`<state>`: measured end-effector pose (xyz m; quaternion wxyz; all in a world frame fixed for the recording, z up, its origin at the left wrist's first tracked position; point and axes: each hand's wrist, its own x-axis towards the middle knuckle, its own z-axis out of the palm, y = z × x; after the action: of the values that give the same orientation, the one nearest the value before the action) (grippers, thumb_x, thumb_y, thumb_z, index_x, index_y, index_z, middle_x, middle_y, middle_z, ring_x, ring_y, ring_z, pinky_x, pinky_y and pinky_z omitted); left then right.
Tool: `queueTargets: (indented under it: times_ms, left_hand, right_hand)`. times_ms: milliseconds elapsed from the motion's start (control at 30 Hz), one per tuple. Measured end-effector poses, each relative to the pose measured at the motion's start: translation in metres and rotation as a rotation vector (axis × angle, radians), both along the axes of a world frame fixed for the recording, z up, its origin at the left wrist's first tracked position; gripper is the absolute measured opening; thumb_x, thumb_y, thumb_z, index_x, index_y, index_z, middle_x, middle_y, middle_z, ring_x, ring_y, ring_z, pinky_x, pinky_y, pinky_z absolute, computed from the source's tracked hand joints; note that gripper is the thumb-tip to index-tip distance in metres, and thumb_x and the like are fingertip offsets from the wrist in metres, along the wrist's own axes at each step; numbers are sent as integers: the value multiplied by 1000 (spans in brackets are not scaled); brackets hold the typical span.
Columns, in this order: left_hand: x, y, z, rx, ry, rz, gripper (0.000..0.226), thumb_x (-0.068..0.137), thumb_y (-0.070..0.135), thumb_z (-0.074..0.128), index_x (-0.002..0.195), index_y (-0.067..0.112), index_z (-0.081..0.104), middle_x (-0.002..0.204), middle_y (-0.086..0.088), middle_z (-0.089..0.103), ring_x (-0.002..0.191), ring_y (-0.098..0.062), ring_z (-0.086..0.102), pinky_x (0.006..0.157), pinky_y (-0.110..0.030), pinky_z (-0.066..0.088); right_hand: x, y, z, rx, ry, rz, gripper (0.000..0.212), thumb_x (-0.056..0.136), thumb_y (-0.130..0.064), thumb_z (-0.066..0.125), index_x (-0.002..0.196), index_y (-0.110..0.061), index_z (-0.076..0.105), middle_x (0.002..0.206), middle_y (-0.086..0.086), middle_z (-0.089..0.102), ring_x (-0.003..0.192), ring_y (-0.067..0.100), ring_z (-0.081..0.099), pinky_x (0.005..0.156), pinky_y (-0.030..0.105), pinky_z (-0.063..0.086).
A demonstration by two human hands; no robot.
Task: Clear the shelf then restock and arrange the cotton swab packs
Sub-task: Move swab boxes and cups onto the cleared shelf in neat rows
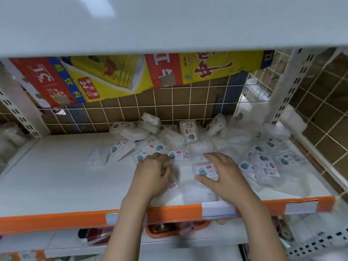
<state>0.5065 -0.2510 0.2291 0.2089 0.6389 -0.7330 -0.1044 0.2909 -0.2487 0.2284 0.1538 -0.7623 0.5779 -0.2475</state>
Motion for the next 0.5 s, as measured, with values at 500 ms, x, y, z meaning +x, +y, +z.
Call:
queueTargets:
  times_ms: [500]
  left_hand:
    - [25,10,-2,-40,-5,165,54,76,41,37,112,14,67,111,-7,67,102,-30,60,84,-41,49]
  right_hand:
    - [12,-34,-14,96,-55,59,70,83,-57,56,140,-21,38,141,-5,38,130,13,27,103,20,21]
